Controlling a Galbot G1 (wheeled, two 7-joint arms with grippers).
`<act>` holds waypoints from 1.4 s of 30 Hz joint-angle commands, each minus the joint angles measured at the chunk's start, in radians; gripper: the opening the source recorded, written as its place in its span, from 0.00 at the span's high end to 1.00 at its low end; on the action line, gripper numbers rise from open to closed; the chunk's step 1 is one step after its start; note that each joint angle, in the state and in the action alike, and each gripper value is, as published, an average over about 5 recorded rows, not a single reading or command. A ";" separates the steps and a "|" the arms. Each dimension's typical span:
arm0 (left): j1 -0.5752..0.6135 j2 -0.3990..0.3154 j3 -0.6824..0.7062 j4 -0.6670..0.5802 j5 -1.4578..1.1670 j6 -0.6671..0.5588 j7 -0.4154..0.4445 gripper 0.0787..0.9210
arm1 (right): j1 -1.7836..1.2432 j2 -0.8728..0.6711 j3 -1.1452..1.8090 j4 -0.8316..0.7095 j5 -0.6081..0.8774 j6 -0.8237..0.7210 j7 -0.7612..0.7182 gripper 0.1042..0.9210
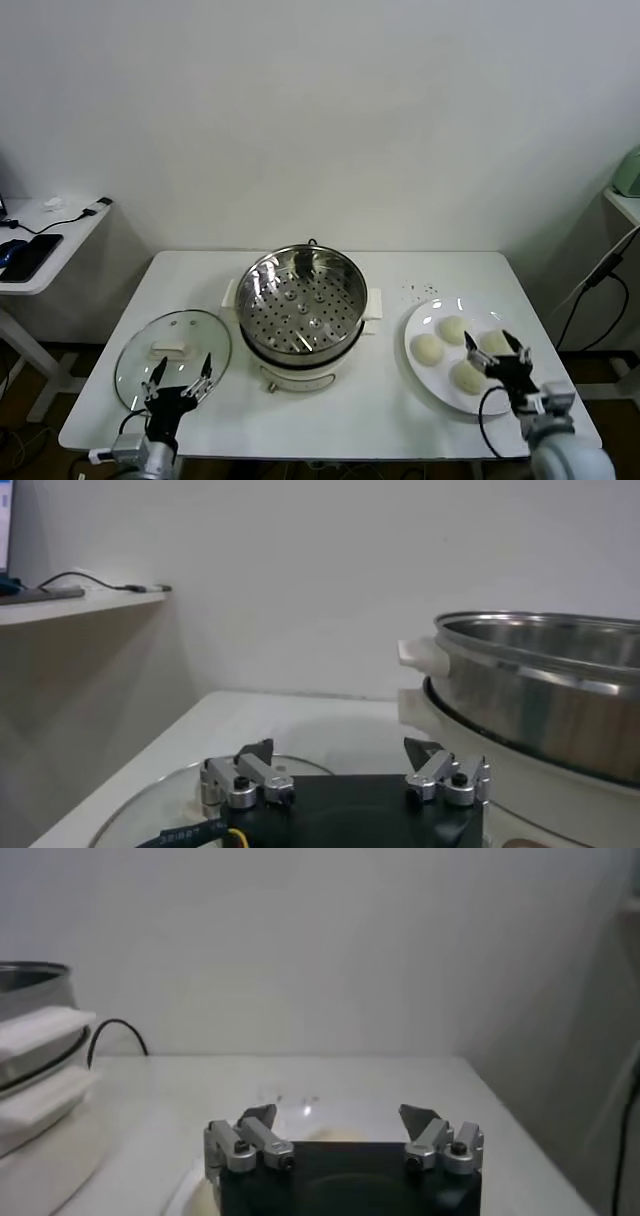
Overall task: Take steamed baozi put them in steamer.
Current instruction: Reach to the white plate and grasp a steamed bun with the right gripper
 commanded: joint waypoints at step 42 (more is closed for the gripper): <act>0.001 -0.004 0.020 0.033 0.017 -0.049 0.016 0.12 | 1.416 0.013 -1.700 -0.865 -0.219 0.051 -0.940 0.12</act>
